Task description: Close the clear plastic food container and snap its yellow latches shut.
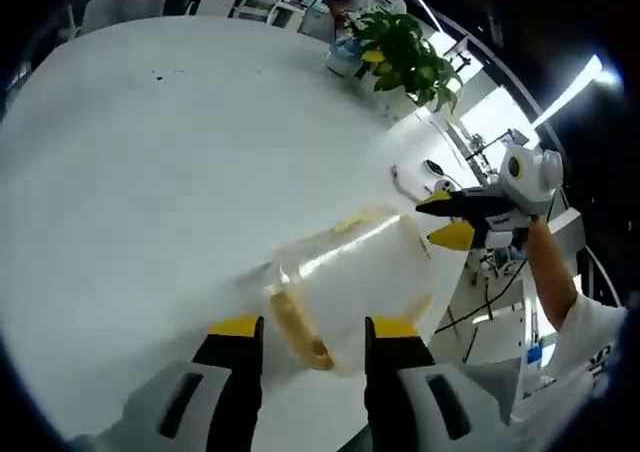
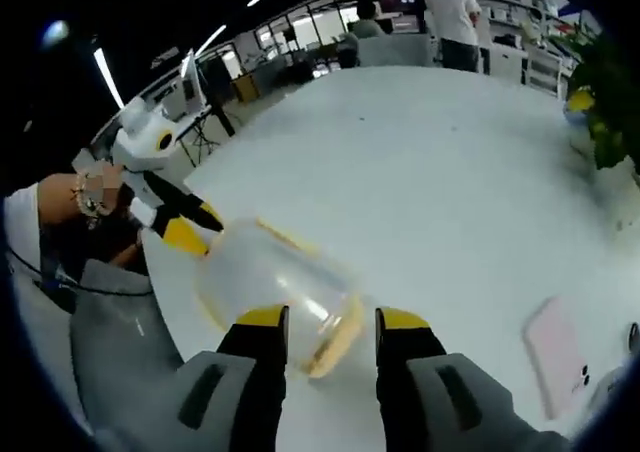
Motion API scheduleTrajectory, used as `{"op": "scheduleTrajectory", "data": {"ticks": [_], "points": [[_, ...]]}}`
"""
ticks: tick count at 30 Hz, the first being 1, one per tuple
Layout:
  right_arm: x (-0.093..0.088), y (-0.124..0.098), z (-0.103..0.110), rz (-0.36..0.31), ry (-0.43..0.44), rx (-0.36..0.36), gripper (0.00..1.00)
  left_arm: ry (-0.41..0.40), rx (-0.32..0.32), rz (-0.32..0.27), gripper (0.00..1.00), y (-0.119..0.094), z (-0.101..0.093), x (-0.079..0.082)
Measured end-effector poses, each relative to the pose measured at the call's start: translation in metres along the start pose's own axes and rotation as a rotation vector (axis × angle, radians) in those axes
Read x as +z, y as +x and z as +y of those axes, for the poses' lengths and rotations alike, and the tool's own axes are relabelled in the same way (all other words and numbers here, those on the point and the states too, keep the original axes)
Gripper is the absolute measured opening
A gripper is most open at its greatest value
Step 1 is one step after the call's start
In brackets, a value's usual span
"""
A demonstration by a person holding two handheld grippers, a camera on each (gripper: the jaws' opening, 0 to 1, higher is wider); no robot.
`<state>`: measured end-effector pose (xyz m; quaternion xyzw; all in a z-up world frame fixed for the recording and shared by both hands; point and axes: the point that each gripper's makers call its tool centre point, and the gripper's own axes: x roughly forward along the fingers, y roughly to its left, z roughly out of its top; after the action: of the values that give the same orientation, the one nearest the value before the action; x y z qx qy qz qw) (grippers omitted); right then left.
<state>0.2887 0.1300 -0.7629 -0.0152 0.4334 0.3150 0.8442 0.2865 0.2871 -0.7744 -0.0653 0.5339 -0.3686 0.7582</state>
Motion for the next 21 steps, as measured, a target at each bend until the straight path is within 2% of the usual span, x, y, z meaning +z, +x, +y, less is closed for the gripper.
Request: {"op": "scheduleTrajectory", "data": {"ticks": [4, 6, 7, 13, 14, 16, 21], "points": [[-0.011, 0.004, 0.005, 0.029, 0.025, 0.027, 0.31, 0.010, 0.011, 0.017, 0.36, 0.005, -0.003, -0.006], [-0.017, 0.006, 0.007, 0.043, 0.017, 0.030, 0.31, -0.004, -0.003, 0.025, 0.36, 0.007, -0.005, -0.007], [-0.014, 0.006, 0.008, 0.024, 0.027, 0.038, 0.31, -0.010, -0.011, 0.025, 0.36, 0.008, -0.007, -0.007], [-0.015, 0.006, 0.008, 0.027, 0.058, 0.046, 0.32, -0.011, 0.002, 0.015, 0.36, 0.010, -0.005, -0.006], [-0.016, 0.007, 0.010, 0.029, 0.090, 0.060, 0.31, -0.011, 0.003, 0.016, 0.36, 0.011, -0.005, -0.006], [-0.016, 0.008, 0.012, 0.029, 0.121, 0.081, 0.29, 0.009, 0.015, 0.016, 0.37, 0.012, -0.005, -0.006], [-0.017, 0.010, 0.012, 0.022, 0.163, 0.079, 0.32, 0.048, 0.034, 0.003, 0.36, 0.013, -0.004, -0.006]]}}
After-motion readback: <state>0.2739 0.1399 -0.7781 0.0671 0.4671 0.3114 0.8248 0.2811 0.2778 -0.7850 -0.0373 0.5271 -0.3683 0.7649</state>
